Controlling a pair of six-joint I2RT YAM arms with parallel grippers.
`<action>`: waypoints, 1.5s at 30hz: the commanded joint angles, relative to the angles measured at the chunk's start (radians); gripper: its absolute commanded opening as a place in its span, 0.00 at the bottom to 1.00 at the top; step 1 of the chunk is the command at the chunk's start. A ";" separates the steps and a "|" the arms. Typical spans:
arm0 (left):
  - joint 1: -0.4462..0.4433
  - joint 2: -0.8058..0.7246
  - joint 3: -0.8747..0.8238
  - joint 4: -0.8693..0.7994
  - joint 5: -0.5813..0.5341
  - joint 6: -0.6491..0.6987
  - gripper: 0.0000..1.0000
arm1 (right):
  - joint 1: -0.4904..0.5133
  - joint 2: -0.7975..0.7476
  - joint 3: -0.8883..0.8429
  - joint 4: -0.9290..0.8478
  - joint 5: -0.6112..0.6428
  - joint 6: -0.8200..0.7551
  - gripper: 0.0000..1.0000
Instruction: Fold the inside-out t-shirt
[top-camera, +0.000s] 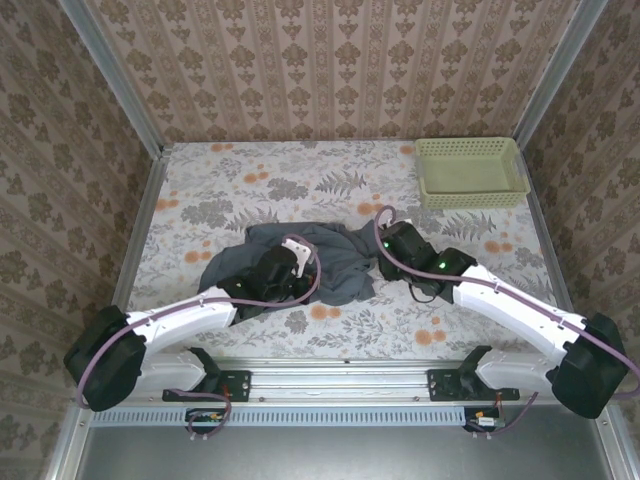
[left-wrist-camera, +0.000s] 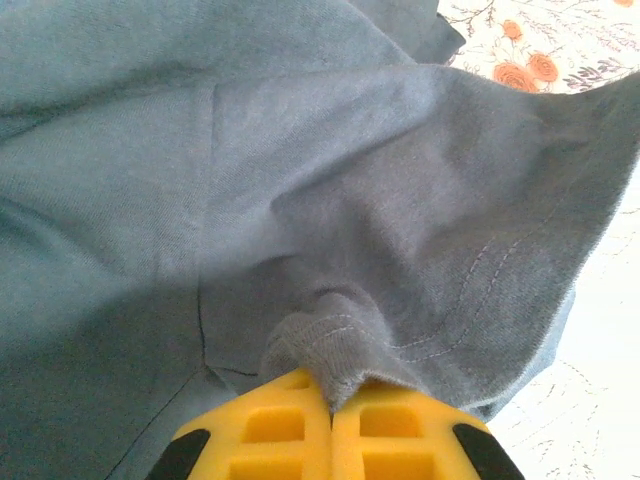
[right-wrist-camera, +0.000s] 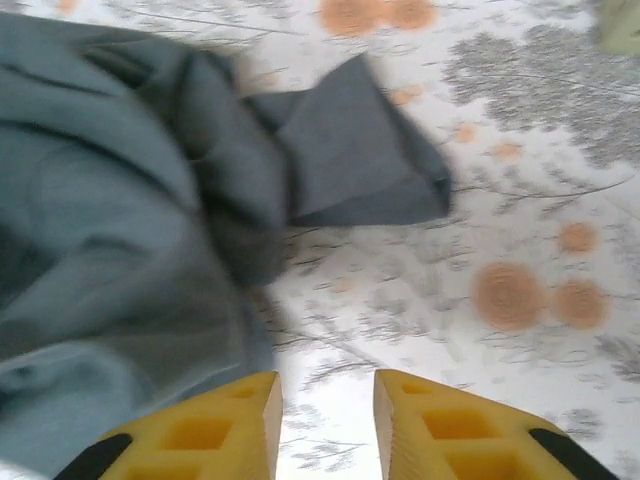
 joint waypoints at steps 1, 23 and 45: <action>0.002 -0.038 0.033 0.019 0.026 0.007 0.00 | 0.076 0.036 0.004 0.094 -0.067 -0.017 0.52; -0.061 -0.182 0.039 -0.021 -0.023 0.026 0.00 | 0.048 0.359 0.176 -0.108 0.316 0.145 0.79; 0.003 -0.066 0.058 -0.060 -0.033 0.046 0.02 | -0.126 -0.020 -0.073 -0.025 0.005 0.070 0.28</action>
